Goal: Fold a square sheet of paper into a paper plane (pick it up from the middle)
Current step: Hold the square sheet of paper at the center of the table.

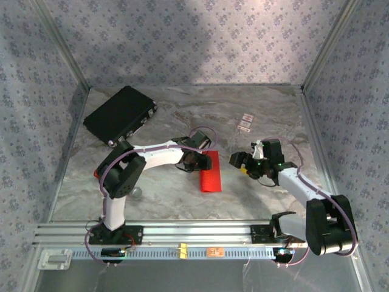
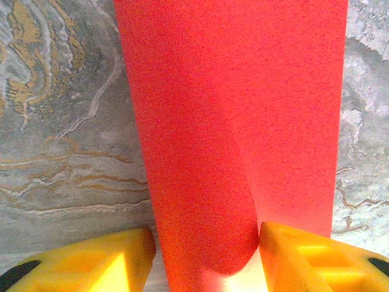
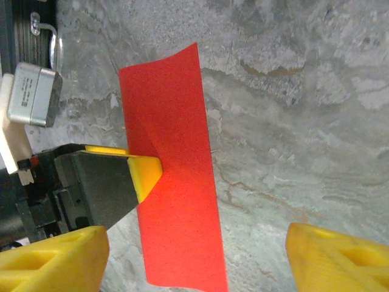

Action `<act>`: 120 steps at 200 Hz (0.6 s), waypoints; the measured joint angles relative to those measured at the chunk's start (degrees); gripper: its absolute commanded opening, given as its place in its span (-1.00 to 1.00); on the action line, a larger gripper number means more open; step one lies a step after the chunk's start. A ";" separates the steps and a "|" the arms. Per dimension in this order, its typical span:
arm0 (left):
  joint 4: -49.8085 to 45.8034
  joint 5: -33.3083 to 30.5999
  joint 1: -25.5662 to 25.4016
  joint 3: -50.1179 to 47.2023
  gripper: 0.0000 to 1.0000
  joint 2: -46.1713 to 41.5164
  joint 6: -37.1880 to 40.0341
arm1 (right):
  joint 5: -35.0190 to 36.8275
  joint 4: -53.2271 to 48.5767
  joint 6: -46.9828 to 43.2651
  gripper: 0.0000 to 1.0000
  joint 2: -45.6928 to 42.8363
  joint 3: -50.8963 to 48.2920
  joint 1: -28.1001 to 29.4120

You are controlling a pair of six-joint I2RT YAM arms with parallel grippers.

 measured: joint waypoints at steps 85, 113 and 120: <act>0.02 0.00 0.00 0.00 0.06 0.00 0.00 | -1.01 4.72 1.05 -1.00 13.77 2.75 7.17; 0.04 0.00 0.00 0.00 0.05 0.00 0.00 | -0.37 6.73 1.53 -1.00 16.33 4.37 9.66; 0.04 -0.02 0.00 0.00 0.06 0.00 0.00 | -0.31 7.19 1.70 -1.00 16.98 4.81 10.16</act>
